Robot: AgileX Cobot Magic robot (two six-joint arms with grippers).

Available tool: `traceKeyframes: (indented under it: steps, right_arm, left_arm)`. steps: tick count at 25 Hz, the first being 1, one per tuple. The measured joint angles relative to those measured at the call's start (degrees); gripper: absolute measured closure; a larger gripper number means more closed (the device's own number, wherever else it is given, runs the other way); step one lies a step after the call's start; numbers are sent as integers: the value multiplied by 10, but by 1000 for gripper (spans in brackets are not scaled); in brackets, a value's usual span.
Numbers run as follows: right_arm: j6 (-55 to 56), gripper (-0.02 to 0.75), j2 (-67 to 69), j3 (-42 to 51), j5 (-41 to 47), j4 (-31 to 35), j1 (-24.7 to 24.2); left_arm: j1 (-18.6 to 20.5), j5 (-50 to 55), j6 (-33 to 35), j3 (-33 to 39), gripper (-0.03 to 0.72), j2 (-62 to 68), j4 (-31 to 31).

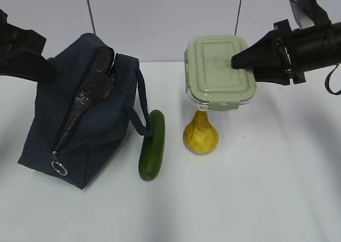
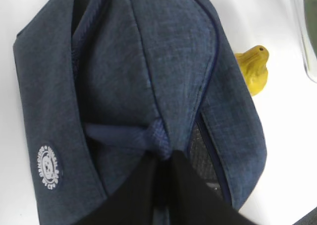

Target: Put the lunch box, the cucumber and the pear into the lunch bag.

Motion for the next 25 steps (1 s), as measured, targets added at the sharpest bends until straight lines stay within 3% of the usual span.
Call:
traceKeyframes:
  steps: [7, 25]
  right_arm:
    - [1, 348, -4, 0, 1, 68, 50]
    - [6, 348, -4, -97, -21, 86, 165]
  left_arm:
    - [0, 0, 0, 0, 685, 0, -1]
    - [0, 0, 0, 0, 685, 0, -1]
